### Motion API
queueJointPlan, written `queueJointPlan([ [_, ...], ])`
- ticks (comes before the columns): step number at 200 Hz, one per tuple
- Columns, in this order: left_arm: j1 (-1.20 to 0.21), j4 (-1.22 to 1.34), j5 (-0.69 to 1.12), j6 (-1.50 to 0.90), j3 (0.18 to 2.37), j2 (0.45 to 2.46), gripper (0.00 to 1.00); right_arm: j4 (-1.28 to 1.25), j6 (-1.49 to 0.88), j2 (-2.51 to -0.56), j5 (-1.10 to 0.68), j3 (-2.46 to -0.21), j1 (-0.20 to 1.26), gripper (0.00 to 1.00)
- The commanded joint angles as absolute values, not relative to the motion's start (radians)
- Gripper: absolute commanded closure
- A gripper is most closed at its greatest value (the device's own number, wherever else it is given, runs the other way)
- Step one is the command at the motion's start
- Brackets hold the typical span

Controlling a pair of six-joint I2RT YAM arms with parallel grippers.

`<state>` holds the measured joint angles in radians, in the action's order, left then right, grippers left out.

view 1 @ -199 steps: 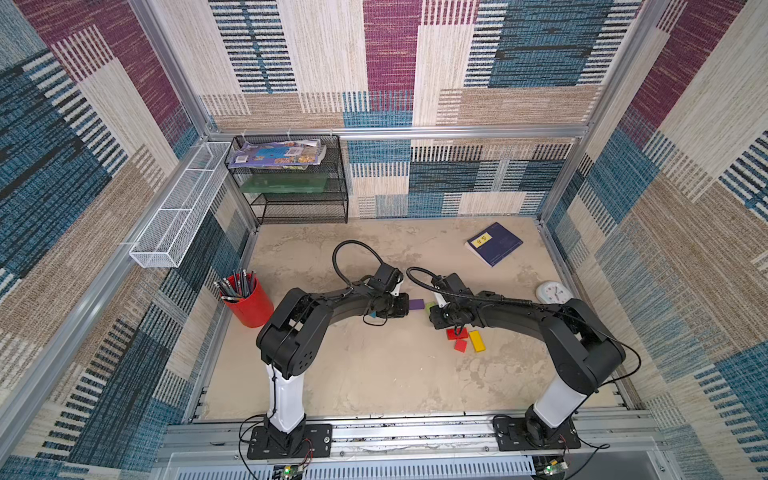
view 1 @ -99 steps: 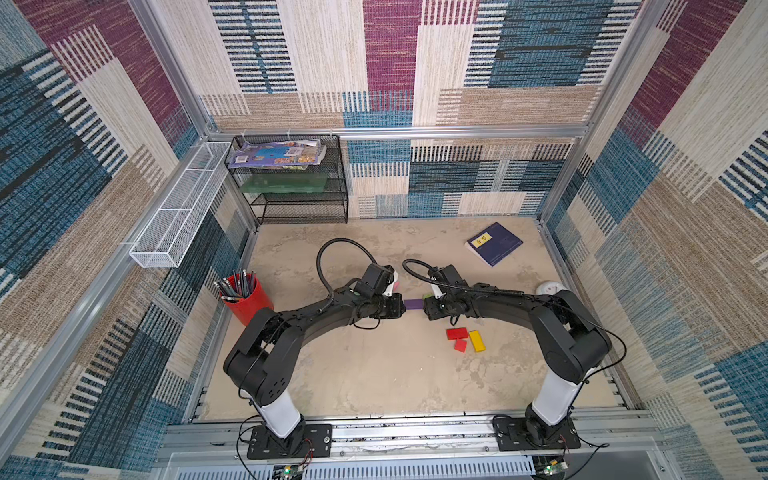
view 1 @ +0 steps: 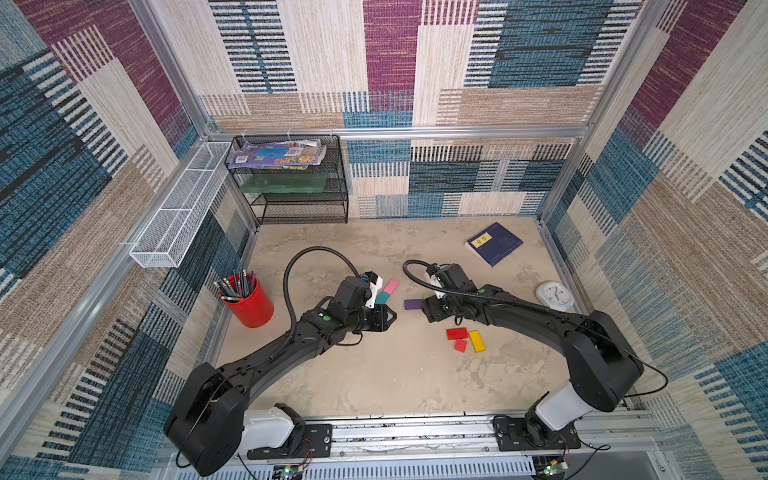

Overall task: Assemble the letter v with building blocks
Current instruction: Pick up the building block from the center of the board.

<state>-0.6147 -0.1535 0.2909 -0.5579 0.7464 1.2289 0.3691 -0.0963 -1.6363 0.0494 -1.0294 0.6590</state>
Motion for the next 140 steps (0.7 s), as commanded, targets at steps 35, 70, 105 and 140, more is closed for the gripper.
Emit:
queueJointPlan([
  [35,-0.563,-0.137,0.28,-0.588,0.64,1.045,0.52,0.395,0.046,-1.79,0.125,-1.149,0.716,0.23],
  [70,-0.529,-0.139,0.311,-0.589,0.622,1.027,0.52,0.419,0.081,-1.869,0.127,-1.232,0.724,0.24],
  [105,-0.501,-0.124,0.34,-0.598,0.601,1.026,0.52,0.46,0.106,-1.93,0.141,-1.284,0.718,0.26],
  [140,-0.479,-0.114,0.349,-0.599,0.588,1.028,0.52,0.475,0.129,-1.961,0.108,-1.301,0.717,0.3],
])
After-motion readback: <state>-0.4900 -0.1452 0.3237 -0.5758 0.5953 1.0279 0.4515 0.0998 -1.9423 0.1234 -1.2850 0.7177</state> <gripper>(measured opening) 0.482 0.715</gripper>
